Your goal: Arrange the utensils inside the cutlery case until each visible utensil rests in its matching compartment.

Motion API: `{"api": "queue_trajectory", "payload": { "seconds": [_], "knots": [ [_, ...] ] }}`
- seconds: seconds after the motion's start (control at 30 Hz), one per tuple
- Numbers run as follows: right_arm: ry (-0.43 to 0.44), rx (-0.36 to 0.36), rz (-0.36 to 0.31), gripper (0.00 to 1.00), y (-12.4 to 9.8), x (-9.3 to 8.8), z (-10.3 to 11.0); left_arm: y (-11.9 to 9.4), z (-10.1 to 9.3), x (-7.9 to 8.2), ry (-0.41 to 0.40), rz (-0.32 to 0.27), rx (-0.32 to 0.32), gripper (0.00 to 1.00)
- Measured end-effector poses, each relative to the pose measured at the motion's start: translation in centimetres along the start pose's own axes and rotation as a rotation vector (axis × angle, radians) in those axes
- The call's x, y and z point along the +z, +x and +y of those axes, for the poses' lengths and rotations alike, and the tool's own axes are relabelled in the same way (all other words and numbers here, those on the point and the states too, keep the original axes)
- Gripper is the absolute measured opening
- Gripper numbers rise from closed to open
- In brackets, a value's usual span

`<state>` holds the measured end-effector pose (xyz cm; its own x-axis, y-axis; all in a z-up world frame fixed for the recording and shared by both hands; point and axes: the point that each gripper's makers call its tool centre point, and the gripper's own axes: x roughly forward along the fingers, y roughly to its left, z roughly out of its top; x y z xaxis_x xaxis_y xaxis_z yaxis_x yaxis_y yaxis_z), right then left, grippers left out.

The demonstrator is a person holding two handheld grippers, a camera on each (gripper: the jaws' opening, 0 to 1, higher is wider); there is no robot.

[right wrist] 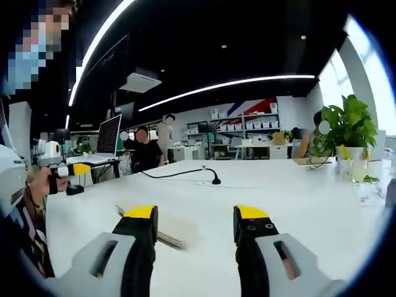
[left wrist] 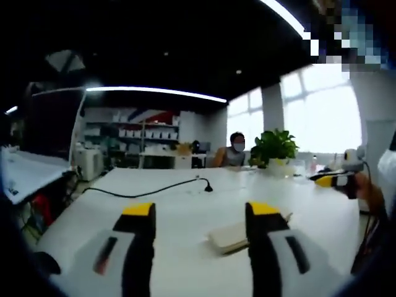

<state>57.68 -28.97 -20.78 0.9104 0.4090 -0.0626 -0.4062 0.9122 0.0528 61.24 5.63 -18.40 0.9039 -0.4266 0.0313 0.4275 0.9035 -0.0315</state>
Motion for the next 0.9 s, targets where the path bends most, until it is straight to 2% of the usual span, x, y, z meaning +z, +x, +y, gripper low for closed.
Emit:
{"api": "queue_trajectory", "payload": {
  "seconds": [0.13,0.23,0.3,0.43,0.53,0.57,0.73,0.9],
  "knots": [
    [-0.032,-0.023,0.001,0.65,-1.3,0.0,0.0,-0.8,0.0,-0.2,0.038,0.031,0.002,0.77],
    [-0.046,-0.034,-0.001,0.69,-2.2,0.0,0.0,-1.4,0.3,-0.6,0.062,0.051,0.025,0.9],
    [-0.052,-0.043,-0.002,0.76,-2.7,-0.1,0.1,-1.9,0.6,-0.7,0.128,0.052,0.04,0.99],
    [-0.067,-0.078,-0.009,0.87,-3.6,-0.2,-0.2,-2.7,1.2,-0.4,0.154,0.046,0.061,1.0],
    [-0.069,-0.115,-0.032,0.94,-4.2,-0.1,-0.5,-3.3,1.0,0.1,0.088,0.002,0.035,1.0],
    [-0.062,-0.129,-0.031,0.99,-4.4,-0.1,-0.7,-3.3,1.0,0.1,0.074,0.007,0.037,1.0],
    [-0.069,-0.162,-0.03,0.99,-5.4,-0.2,-1.3,-3.7,1.1,-0.3,0.057,0.02,0.05,0.98],
    [-0.077,-0.158,-0.045,0.99,-6.0,0.0,-1.1,-3.9,0.5,-1.1,0.054,0.046,0.024,0.98]
  ]
}}
